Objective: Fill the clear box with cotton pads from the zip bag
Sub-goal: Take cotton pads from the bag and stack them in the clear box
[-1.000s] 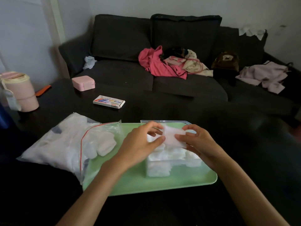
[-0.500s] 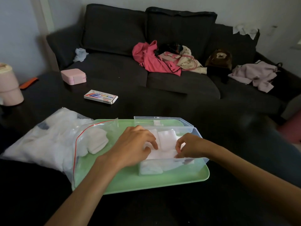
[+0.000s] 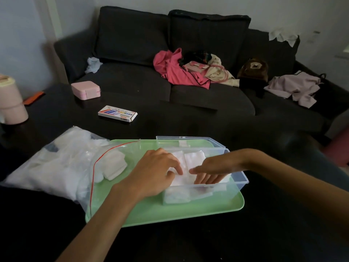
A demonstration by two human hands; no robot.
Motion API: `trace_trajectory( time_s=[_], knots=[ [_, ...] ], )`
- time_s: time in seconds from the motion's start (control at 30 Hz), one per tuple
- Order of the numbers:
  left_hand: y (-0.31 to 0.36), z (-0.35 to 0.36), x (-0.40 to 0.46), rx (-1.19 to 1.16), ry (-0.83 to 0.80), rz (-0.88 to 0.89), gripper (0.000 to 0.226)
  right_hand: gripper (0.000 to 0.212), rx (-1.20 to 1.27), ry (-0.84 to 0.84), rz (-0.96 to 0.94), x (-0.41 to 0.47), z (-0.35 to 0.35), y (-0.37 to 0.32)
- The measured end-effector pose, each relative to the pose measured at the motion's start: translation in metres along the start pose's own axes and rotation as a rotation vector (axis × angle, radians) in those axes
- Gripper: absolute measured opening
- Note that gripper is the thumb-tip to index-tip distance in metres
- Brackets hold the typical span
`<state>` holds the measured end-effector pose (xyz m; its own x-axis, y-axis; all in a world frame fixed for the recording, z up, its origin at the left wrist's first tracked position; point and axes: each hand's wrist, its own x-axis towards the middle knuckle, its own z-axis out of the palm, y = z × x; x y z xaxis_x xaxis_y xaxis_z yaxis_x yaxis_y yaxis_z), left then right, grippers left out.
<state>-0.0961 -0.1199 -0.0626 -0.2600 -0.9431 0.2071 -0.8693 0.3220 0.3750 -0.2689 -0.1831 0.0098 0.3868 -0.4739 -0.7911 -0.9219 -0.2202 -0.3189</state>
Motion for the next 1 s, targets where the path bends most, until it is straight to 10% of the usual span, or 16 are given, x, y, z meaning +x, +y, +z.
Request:
trace_trajectory(
  time_s=[0.37, 0.67, 1.0],
  knots=[
    [0.007, -0.006, -0.001, -0.035, -0.004, -0.026, 0.033, 0.06, 0.009, -0.019, 0.012, 0.001, -0.002, 0.005],
    [-0.028, -0.063, -0.068, 0.249, 0.465, -0.369, 0.021, 0.023, -0.119, 0.638, -0.513, -0.005, 0.03, -0.061],
    [-0.093, -0.093, -0.143, -0.061, 0.521, -1.043, 0.049, 0.025, -0.103, 1.081, -0.506, 0.065, 0.085, -0.131]
  ],
)
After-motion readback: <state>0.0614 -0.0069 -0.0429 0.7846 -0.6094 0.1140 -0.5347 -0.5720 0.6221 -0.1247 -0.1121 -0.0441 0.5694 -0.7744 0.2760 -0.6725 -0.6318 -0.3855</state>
